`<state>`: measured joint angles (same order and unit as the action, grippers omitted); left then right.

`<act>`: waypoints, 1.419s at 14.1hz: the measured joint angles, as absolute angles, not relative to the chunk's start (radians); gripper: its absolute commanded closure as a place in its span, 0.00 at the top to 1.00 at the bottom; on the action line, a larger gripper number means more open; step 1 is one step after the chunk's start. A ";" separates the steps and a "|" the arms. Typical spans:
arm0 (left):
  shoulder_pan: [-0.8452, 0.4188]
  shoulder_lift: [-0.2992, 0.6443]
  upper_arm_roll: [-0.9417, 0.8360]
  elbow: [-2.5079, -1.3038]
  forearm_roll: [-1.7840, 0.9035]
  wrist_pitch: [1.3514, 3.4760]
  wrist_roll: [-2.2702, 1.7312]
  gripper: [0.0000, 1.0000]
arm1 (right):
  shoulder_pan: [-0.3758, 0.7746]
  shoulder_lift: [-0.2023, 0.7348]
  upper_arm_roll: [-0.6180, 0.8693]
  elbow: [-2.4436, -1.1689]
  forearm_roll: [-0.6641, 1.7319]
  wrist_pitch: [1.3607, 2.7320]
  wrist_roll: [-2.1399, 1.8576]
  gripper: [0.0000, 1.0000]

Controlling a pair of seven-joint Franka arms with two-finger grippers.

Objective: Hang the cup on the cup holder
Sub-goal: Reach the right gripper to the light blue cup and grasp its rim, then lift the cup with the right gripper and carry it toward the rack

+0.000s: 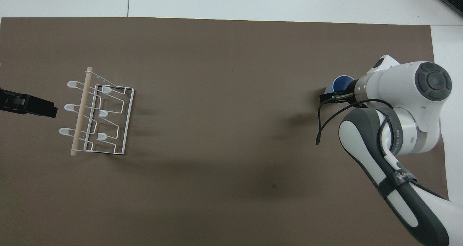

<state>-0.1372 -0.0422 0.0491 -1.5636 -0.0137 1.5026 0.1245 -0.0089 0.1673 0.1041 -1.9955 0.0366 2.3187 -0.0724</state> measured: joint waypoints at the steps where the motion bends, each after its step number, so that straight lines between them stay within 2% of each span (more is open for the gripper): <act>1: -0.137 -0.042 0.049 -1.564 -0.014 1.503 0.125 1.00 | -0.006 0.173 0.104 -1.996 0.037 2.325 -0.072 1.00; 9: -0.137 -0.042 0.048 -1.566 -0.014 1.503 0.125 1.00 | -0.006 0.239 0.100 -2.053 0.037 2.457 -0.072 1.00; 10: -0.137 -0.042 0.048 -1.566 -0.014 1.503 0.125 1.00 | -0.007 0.240 0.099 -2.053 0.037 2.457 -0.072 0.90; 14: -0.137 -0.042 0.048 -1.567 -0.014 1.503 0.125 1.00 | -0.011 0.229 0.094 -2.048 0.037 2.458 -0.072 0.23; 16: -0.137 -0.042 0.048 -1.567 -0.014 1.503 0.125 1.00 | -0.015 0.222 0.093 -2.045 0.037 2.458 -0.072 0.00; 20: -0.137 -0.042 0.048 -1.567 -0.014 1.504 0.125 1.00 | -0.016 0.226 0.095 -2.044 0.037 2.458 -0.072 0.00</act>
